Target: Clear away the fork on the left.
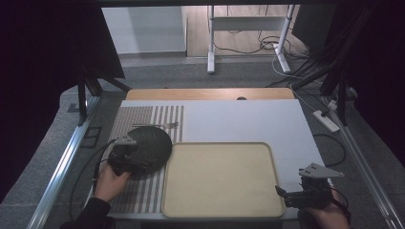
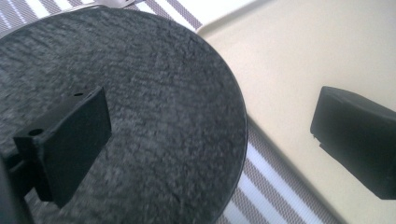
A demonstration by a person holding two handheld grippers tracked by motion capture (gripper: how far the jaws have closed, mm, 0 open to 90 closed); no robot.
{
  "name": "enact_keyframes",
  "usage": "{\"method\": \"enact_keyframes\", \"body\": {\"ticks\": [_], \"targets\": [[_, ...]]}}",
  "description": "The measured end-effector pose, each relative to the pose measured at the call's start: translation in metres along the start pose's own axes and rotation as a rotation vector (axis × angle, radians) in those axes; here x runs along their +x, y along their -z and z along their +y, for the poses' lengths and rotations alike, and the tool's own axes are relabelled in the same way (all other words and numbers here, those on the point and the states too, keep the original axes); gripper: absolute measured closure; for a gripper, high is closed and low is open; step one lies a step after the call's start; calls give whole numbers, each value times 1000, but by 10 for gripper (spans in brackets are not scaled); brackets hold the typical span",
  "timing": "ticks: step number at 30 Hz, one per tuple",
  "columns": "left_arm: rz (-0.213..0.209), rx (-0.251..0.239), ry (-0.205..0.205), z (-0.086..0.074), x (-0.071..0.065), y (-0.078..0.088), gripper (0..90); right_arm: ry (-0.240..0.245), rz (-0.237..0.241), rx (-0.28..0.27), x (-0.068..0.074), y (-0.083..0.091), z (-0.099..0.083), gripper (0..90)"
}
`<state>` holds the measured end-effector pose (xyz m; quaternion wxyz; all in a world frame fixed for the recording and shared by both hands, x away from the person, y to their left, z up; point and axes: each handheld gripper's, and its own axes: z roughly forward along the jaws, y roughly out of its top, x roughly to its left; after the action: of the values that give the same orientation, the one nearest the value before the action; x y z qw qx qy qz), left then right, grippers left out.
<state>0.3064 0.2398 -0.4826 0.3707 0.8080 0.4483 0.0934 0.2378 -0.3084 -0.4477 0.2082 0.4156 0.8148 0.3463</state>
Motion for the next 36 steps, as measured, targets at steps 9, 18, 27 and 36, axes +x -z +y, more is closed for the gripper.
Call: {"method": "enact_keyframes", "body": {"ticks": [9,18,27,36], "targets": [[11,23,-32,15,5,-13,0,-6,-5,-1,0,0,0,0],[-27,41,-28,36,9,-33,0,-5,-3,-5,-1,1,0,0],[-17,65,-27,56,11,-55,0,-2,-1,-4,0,1,0,0],[-20,80,-27,71,21,-70,0,1,3,-4,0,0,0,0]]}}
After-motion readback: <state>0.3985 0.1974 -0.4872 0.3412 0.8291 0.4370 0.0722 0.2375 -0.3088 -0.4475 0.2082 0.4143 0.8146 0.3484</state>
